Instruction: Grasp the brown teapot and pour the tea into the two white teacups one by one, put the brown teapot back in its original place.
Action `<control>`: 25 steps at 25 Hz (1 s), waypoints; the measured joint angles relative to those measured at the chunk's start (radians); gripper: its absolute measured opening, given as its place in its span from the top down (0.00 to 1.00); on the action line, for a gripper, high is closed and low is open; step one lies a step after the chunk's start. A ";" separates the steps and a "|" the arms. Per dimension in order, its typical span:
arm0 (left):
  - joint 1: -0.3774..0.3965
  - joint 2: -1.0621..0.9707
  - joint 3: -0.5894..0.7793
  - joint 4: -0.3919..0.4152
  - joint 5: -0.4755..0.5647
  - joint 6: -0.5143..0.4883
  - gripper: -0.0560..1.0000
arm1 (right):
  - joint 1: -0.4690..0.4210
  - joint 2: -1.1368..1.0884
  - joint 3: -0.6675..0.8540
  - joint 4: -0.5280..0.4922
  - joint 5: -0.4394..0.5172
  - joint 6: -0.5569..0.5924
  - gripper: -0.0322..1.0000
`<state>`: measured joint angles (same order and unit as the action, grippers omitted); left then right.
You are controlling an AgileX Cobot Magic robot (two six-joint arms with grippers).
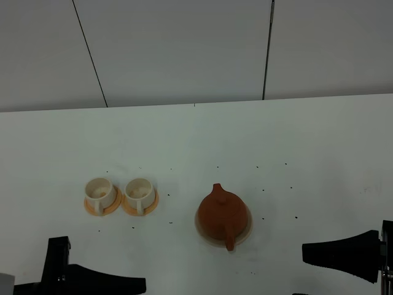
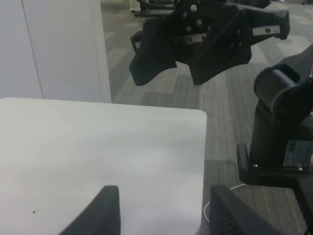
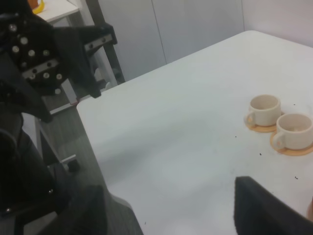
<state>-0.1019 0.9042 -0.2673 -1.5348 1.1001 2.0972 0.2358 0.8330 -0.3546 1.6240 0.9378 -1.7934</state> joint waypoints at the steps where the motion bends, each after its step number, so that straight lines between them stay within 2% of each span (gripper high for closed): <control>1: 0.000 0.000 0.000 0.000 0.000 0.000 0.49 | 0.000 0.000 0.000 0.000 0.000 0.000 0.44; 21: 0.000 0.000 0.000 -0.004 -0.002 -0.010 0.49 | 0.000 0.000 0.000 0.000 0.000 0.007 0.44; 25: 0.000 -0.016 0.000 -0.110 0.036 -0.077 0.58 | 0.000 0.000 0.000 0.000 0.000 0.008 0.46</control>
<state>-0.1019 0.8883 -0.2673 -1.6447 1.1357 2.0198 0.2358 0.8330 -0.3546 1.6240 0.9378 -1.7851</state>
